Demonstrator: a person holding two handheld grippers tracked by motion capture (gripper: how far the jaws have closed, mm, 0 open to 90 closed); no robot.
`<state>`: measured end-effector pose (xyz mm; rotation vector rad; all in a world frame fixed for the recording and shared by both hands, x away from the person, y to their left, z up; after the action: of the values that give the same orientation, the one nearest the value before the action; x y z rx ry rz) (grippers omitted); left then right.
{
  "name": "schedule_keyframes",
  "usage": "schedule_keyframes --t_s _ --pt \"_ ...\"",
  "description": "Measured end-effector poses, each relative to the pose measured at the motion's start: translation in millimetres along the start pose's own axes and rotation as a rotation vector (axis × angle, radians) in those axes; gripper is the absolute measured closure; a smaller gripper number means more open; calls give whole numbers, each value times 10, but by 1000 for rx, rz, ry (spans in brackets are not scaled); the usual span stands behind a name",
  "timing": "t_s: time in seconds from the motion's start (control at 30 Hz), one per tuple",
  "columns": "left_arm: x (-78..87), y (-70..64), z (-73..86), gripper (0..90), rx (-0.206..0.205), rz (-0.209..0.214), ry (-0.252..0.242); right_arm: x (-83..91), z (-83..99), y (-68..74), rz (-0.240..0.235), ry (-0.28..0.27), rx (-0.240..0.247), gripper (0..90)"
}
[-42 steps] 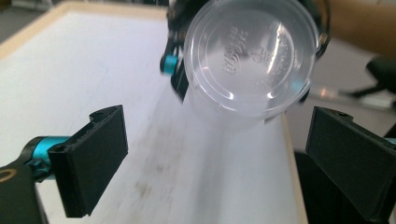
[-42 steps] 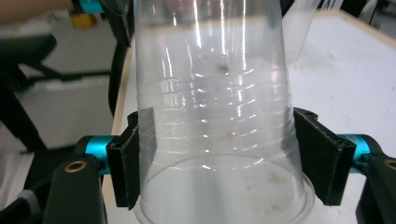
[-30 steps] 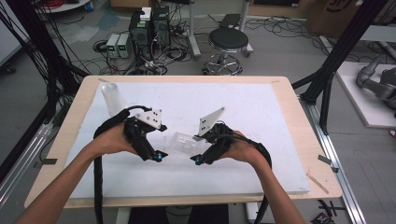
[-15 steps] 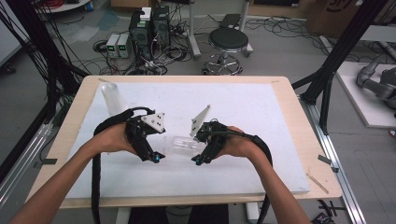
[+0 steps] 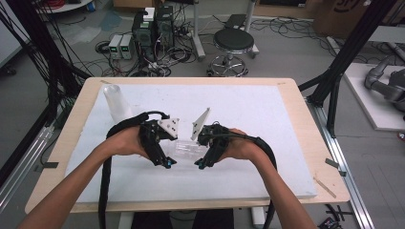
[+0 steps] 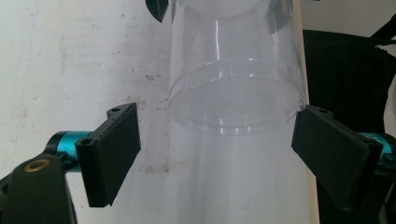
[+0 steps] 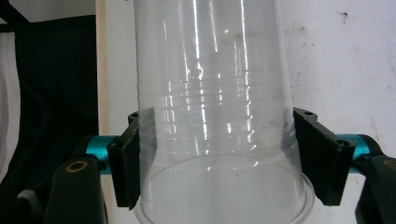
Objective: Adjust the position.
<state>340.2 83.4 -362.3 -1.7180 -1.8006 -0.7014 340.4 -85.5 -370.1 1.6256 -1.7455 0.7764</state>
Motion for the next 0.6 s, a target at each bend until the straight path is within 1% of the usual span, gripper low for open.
schedule_keyframes --t_s 0.17,0.2,0.27,0.43,0.6 --pt "-27 -5 -44 191 -1 8 1 -23 2 7 -6 12 -2 267" --pt "-29 -5 -50 200 1 10 -1 -26 0 2 -3 13 4 267" --pt "-31 -2 -62 212 5 7 0 -33 2 2 -6 15 0 267" --pt "-41 0 -70 264 3 15 -1 -41 6 -4 -5 20 3 267" --pt "-58 3 -80 277 6 17 -4 -49 6 -6 -2 23 1 267"
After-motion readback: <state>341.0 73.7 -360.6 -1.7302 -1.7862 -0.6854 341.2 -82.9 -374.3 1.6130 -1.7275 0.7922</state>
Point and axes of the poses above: each handheld gripper's, and its own axes: x roughly backward along the jaws, z roughly out of its underside, y roughly to its left, the point moved 3 cm from there along -x, roughly forward along the jaws, and after that the axes turned 13 degrees about -y, right-handed, at the moved point
